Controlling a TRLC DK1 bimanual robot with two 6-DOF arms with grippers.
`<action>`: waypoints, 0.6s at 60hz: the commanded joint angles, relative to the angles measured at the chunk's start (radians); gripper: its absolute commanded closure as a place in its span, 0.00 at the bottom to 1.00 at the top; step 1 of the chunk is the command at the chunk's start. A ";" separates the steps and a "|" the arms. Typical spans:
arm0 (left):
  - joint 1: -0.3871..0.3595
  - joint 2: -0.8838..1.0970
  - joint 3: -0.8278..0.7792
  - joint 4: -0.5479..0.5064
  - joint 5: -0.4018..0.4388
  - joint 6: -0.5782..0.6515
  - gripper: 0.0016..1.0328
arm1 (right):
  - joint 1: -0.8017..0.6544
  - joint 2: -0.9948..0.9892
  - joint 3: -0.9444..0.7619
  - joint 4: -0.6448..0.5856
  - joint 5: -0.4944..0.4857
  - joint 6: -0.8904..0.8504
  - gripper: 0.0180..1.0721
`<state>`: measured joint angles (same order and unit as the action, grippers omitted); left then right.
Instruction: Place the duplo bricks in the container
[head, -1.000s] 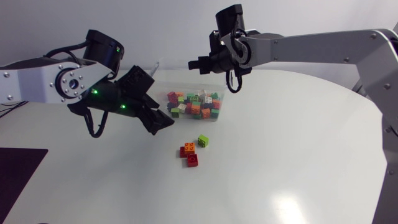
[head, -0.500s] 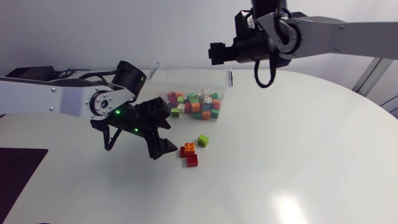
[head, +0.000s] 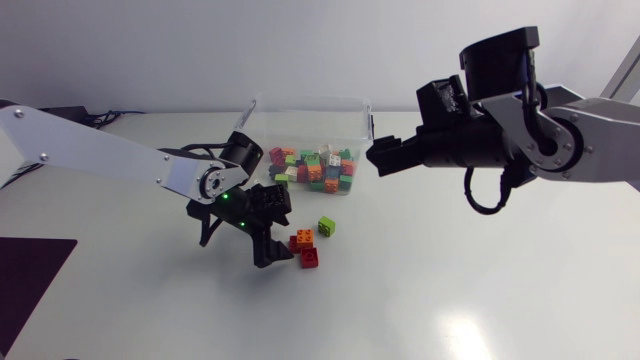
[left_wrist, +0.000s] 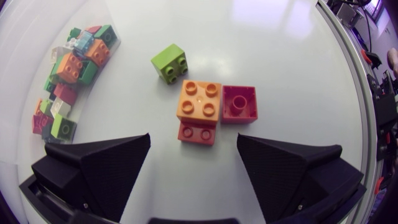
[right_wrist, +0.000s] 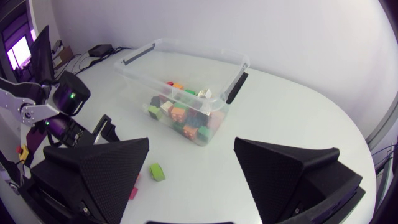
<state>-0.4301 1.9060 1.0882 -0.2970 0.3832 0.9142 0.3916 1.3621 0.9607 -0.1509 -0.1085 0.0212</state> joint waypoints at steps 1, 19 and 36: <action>-0.009 0.045 0.041 0.021 0.011 0.032 0.07 | 0.020 -0.035 -0.062 0.007 -0.008 -0.012 0.06; -0.032 0.123 0.098 0.056 0.028 0.037 0.20 | 0.046 -0.060 -0.162 0.019 -0.014 -0.017 0.06; -0.056 0.177 0.148 0.056 0.037 0.020 0.84 | 0.133 0.034 -0.146 0.007 -0.025 -0.060 0.06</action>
<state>-0.4816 2.0457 1.2003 -0.2409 0.4145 0.9207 0.5098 1.3445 0.8188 -0.1478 -0.1246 -0.0044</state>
